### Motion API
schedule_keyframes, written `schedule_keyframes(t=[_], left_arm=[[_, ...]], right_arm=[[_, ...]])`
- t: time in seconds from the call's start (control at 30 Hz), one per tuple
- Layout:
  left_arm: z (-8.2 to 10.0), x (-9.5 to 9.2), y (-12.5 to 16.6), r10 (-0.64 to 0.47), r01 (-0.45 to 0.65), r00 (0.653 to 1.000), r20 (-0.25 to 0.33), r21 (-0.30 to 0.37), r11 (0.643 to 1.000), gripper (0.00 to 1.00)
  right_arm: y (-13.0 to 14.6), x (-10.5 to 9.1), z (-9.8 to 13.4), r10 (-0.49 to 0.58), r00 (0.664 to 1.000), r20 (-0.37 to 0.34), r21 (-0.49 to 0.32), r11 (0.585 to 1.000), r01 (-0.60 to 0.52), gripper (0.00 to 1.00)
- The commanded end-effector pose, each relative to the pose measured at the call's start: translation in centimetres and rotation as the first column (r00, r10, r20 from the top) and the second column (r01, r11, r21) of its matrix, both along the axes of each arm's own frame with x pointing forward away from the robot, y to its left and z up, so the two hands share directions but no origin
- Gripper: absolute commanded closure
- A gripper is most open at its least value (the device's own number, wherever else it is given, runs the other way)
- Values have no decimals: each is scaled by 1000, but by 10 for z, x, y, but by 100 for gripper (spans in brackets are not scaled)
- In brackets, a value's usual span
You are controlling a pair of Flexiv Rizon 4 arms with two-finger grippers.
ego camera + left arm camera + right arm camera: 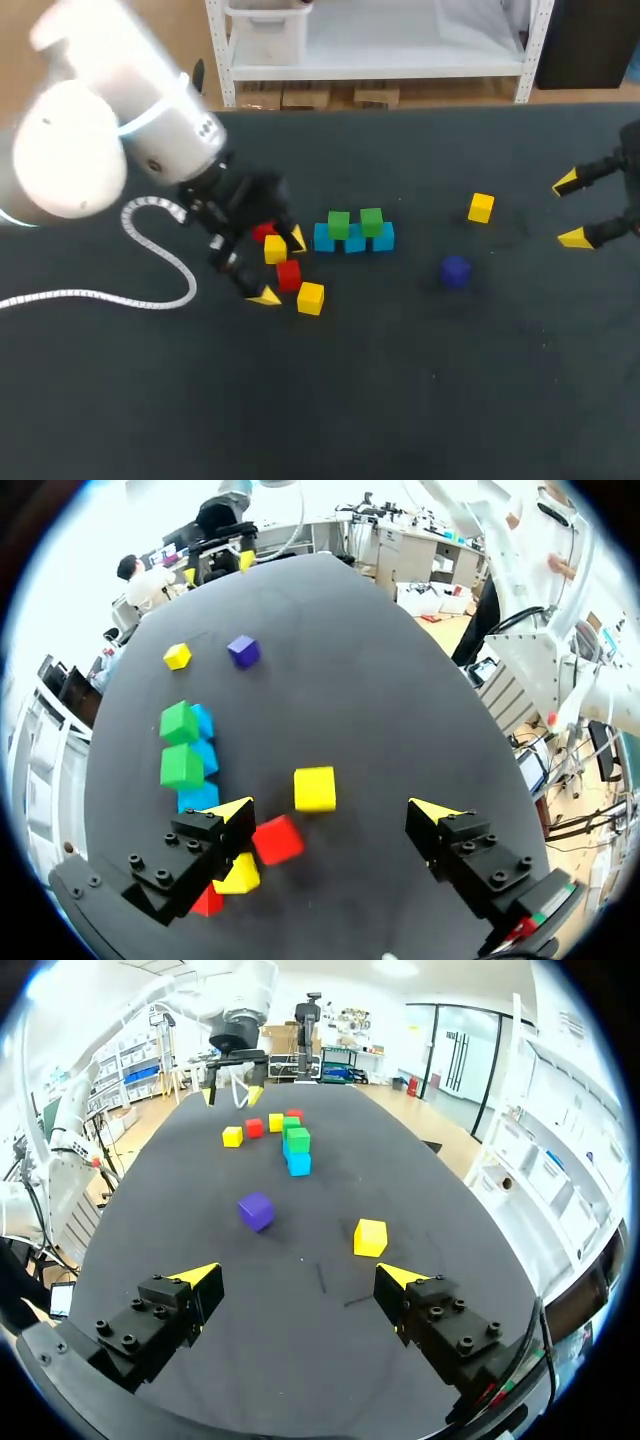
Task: Place the blue cubes, place green cubes on the blue cubes, place the yellow cubes on the green cubes, then place the red cubes on the yellow cubes, and place purple cube on the red cubes.
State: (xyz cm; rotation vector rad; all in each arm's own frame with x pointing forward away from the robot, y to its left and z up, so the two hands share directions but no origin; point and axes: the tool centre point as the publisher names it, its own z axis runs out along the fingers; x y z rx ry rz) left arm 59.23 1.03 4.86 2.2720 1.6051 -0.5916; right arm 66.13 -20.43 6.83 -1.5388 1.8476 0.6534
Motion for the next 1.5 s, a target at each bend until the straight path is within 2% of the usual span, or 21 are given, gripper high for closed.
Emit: schedule_keyframes(t=[0.03, 0.37, 0.7, 1.13, 1.17, 1.2, 1.27, 1.37, 1.4, 1.43, 1.5], left_arm=[[-9, 1, -18, 6, -6, 1000, -1, 37, 999, 0], [-31, -4, -34, 11, -10, 1000, -11, 62, 998, 0], [-48, 0, -21, 73, -72, 997, -8, 111, 991, 0], [-49, -3, -7, 126, -124, 992, -5, 120, 985, 0], [-49, -4, -7, 127, -126, 992, -5, 120, 985, 11], [-49, -4, -7, 129, -127, 992, -4, 119, 985, 18], [-49, -4, -8, 128, -127, 992, -5, 120, 985, 18], [-50, -6, -11, 125, -123, 992, -7, 119, 985, 23], [-50, -6, -12, 124, -122, 992, -7, 119, 985, 40], [-50, -6, -12, 122, -121, 992, -8, 119, 986, 47], [-51, -6, -13, 121, -119, 993, -10, 117, 986, 40]], right_arm=[[0, 1, 0, 1, 1000, 0, 1, 1000, -1, 0], [0, 1, 0, 1, 1000, 0, 1, 1000, -1, 0], [0, 1, 0, 1, 1000, 0, 1, 1000, -1, 0], [0, 1, 0, 1, 1000, 0, 1, 1000, -1, 0], [0, 1, 0, 1, 1000, 0, 1, 1000, -1, 0], [0, 1, 0, 1, 1000, 0, 1, 1000, -1, 0], [0, 1, 0, 1, 1000, 0, 1, 1000, -1, 0], [0, 1, 0, 1, 1000, 0, 1, 1000, -1, 0], [0, 1, 0, 1, 1000, 0, 1, 1000, -1, 0], [0, 1, 0, 1, 1000, 0, 1, 1000, -1, 0], [0, 1, 0, 1, 1000, 0, 1, 1000, -1, 0]])
